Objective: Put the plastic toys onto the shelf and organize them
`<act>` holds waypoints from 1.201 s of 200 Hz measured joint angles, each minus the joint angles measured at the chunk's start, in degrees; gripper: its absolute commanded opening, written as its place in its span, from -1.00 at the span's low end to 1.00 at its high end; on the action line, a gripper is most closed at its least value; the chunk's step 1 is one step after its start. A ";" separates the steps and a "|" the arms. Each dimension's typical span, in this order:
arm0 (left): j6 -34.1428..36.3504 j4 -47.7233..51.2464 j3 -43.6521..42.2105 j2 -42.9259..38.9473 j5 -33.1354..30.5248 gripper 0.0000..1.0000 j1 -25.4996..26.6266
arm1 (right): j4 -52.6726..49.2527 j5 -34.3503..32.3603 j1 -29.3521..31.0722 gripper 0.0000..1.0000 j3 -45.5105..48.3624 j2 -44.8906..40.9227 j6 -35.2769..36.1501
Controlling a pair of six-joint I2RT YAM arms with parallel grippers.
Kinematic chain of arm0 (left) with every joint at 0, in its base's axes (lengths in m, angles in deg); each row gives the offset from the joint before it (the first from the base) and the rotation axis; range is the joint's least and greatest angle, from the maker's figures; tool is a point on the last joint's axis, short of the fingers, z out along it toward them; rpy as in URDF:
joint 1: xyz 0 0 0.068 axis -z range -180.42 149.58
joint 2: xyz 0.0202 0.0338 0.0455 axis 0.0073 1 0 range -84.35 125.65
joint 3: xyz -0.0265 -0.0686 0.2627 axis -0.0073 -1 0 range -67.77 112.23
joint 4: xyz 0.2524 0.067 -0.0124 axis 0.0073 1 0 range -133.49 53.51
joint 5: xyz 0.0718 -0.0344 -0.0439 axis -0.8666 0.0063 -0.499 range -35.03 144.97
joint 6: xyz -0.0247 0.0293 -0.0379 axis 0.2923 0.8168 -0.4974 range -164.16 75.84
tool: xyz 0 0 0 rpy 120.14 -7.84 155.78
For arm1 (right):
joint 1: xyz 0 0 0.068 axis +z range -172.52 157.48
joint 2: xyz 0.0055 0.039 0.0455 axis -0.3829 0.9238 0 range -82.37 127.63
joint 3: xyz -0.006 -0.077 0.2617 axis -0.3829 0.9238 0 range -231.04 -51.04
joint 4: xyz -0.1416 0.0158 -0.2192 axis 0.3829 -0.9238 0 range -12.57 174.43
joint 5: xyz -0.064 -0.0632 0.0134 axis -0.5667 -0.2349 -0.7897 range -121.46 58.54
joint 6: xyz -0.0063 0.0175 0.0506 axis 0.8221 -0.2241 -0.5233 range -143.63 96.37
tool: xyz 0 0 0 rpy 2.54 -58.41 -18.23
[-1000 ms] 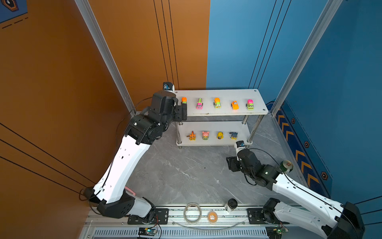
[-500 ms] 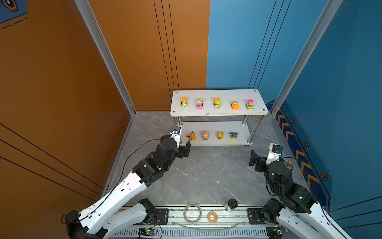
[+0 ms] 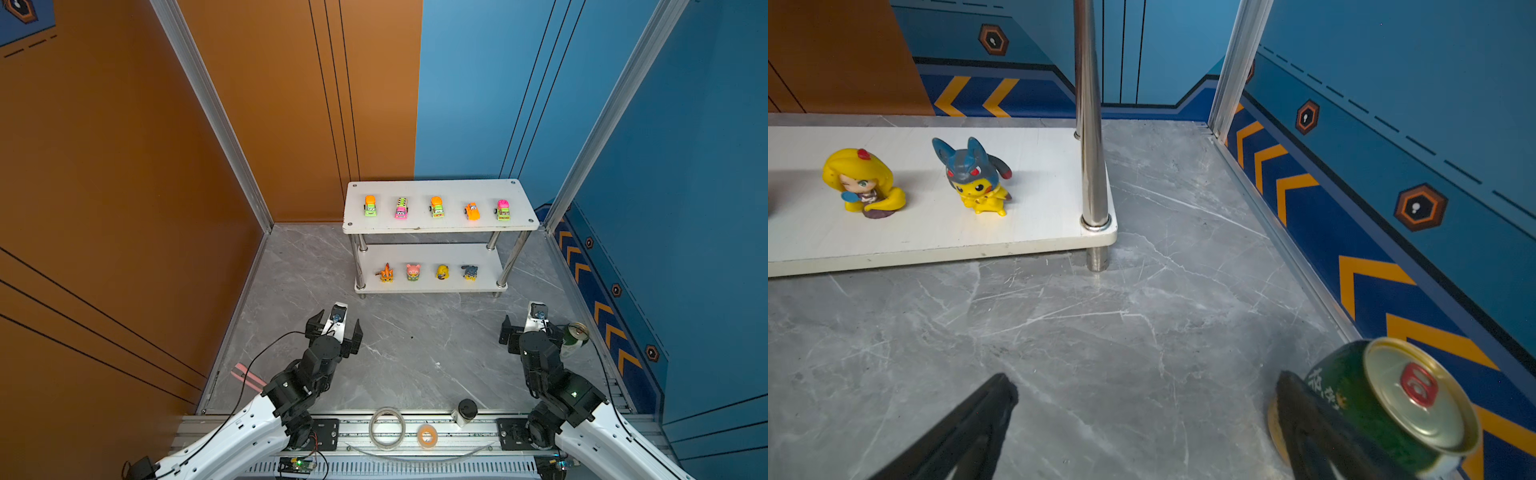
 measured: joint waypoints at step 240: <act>3.91 -50.42 -1.68 50.03 32.79 0.95 -39.82 | 47.52 19.89 -27.98 1.00 3.39 41.33 5.57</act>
